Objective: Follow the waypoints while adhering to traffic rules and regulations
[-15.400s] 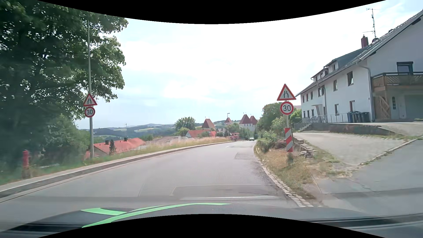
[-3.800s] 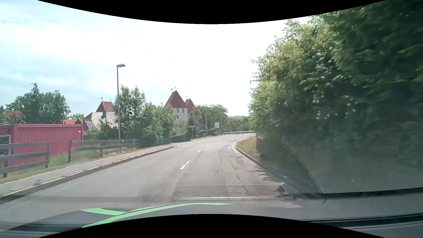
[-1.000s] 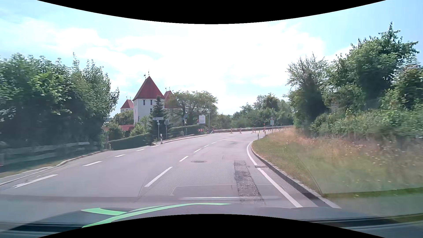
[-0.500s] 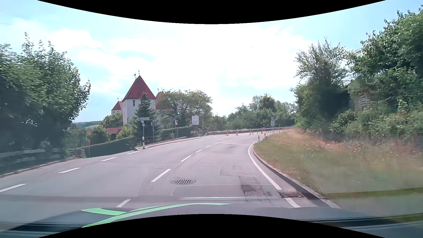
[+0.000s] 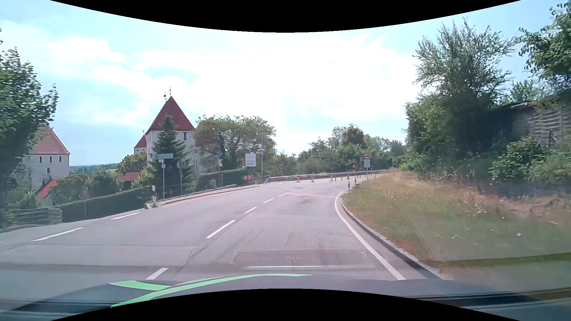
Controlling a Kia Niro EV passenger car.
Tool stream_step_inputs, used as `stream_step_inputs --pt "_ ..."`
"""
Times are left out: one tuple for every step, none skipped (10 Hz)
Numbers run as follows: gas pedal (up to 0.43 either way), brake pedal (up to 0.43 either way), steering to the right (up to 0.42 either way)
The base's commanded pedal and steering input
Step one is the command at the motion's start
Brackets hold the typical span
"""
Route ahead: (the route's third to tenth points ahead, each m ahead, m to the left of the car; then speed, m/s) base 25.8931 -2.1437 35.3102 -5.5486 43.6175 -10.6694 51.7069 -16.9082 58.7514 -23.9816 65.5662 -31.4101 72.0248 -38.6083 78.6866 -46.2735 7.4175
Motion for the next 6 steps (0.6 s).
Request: stream_step_inputs --pt "0.000 0.152 0.048" --pt "0.000 0.171 0.048" --pt "0.000 0.213 0.047" --pt "0.000 0.232 0.042" --pt "0.000 0.244 0.036" --pt "0.000 0.244 0.037"
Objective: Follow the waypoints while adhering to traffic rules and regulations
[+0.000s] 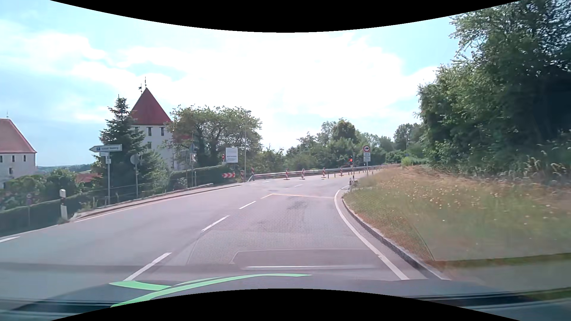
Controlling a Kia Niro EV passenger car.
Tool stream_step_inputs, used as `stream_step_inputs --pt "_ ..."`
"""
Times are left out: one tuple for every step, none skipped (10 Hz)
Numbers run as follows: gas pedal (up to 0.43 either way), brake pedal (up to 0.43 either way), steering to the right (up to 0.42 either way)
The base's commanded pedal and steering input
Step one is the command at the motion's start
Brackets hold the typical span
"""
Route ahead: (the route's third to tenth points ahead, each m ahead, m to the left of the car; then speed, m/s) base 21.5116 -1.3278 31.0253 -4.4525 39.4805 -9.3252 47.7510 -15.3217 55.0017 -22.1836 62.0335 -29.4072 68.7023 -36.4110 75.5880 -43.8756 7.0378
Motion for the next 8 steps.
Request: stream_step_inputs --pt "0.000 0.256 0.041" --pt "0.000 0.256 0.040" --pt "0.000 0.256 0.040" --pt "0.000 0.250 0.042" --pt "0.000 0.256 0.047" --pt "0.000 0.250 0.048" --pt "0.000 0.250 0.048" --pt "0.000 0.250 0.048"
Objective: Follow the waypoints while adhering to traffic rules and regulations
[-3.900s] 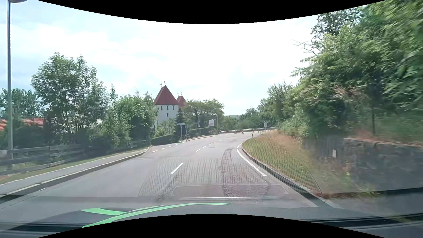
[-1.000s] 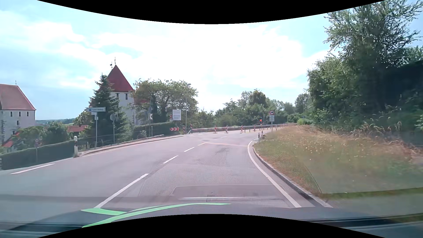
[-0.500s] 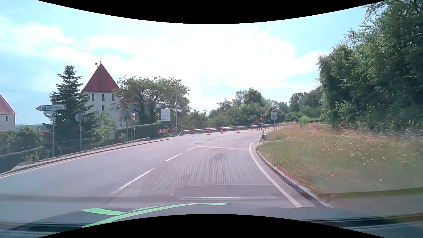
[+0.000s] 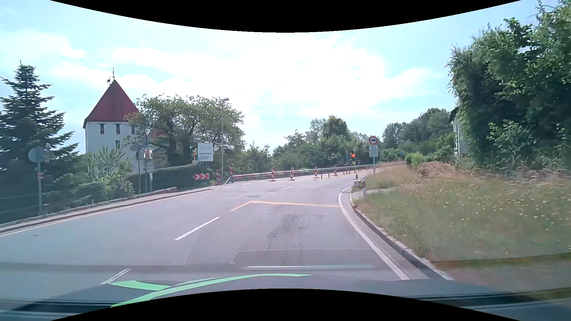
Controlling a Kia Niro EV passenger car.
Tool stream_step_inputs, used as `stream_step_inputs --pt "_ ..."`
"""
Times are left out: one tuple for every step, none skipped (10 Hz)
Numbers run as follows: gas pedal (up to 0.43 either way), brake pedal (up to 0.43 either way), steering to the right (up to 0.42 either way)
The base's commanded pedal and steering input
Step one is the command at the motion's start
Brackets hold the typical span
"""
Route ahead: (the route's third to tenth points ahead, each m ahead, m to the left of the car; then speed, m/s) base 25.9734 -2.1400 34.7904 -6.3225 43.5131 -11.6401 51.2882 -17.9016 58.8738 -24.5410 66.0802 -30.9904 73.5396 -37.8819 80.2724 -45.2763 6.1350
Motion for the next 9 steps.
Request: stream_step_inputs --pt "0.000 0.256 0.050" --pt "0.000 0.262 0.052" --pt "0.000 0.256 0.055" --pt "0.000 0.262 0.058" --pt "0.000 0.262 0.059" --pt "0.000 0.262 0.060" --pt "0.000 0.274 0.060" --pt "0.000 0.280 0.060" --pt "0.000 0.287 0.060"
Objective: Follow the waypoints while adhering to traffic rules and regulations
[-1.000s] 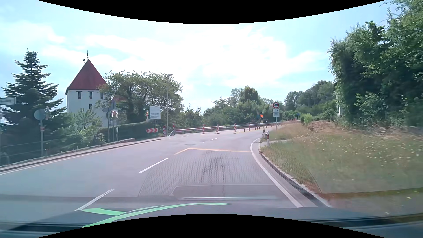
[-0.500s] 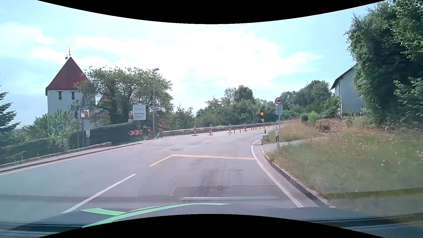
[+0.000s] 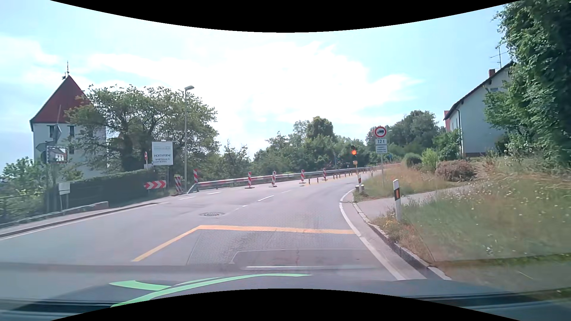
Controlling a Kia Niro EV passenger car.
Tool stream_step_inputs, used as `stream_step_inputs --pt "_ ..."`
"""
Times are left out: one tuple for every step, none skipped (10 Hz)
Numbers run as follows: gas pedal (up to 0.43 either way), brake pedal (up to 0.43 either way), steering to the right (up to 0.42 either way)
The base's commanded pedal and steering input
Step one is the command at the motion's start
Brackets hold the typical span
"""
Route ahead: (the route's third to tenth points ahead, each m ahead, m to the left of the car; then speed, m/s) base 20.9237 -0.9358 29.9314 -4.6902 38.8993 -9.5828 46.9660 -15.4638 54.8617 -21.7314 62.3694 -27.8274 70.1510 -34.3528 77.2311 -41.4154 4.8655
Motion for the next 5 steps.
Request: stream_step_inputs --pt "0.000 0.293 0.060" --pt "0.000 0.299 0.060" --pt "0.000 0.305 0.060" --pt "0.000 0.311 0.060" --pt "0.000 0.317 0.064"
